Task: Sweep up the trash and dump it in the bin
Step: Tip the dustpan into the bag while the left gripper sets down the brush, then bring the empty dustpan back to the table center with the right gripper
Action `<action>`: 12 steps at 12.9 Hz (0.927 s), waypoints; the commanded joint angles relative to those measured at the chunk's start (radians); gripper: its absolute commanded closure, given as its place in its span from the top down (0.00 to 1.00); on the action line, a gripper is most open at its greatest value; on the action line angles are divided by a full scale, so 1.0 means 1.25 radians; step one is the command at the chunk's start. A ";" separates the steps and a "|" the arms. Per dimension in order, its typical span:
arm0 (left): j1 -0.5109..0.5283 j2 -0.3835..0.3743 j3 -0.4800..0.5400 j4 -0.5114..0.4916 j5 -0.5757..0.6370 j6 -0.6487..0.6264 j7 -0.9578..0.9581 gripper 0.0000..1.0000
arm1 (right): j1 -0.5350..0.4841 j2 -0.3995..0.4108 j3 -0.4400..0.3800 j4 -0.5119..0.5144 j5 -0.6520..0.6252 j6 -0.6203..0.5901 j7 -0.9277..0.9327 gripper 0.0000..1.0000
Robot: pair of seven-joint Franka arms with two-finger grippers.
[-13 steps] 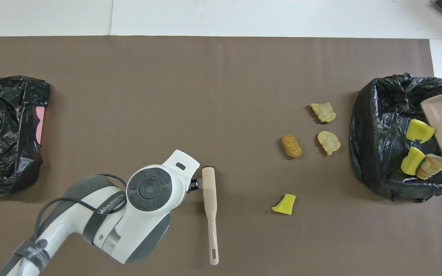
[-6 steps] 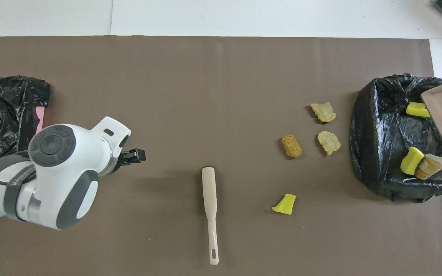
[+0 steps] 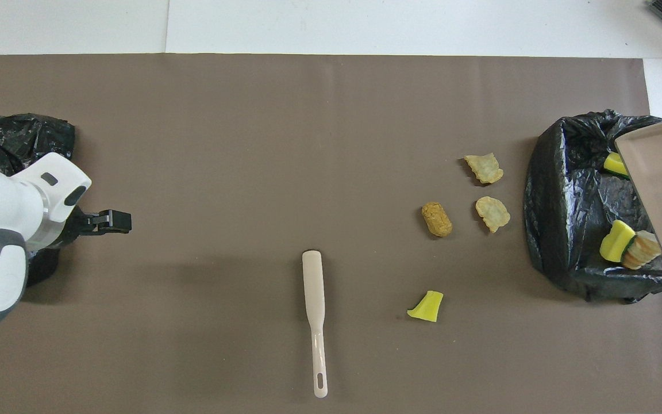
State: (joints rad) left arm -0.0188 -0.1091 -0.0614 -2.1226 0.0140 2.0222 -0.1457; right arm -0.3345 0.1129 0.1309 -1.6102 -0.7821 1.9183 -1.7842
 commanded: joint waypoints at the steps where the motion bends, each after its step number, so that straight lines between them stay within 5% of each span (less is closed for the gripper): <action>1: 0.057 0.009 -0.010 0.083 0.010 -0.079 0.076 1.00 | -0.020 -0.011 0.009 -0.006 0.106 -0.013 -0.013 0.00; 7: 0.056 0.031 -0.012 0.299 0.061 -0.249 0.108 1.00 | -0.011 -0.056 0.004 -0.076 0.304 -0.048 0.095 0.00; 12: 0.057 0.028 -0.015 0.442 0.040 -0.377 0.118 1.00 | 0.077 -0.120 0.009 -0.164 0.439 -0.146 0.495 0.00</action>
State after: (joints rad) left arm 0.0522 -0.0974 -0.0779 -1.6504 0.0678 1.6317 -0.0140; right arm -0.2960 0.0206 0.1384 -1.7562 -0.2897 1.7754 -1.3446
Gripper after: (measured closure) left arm 0.000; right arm 0.687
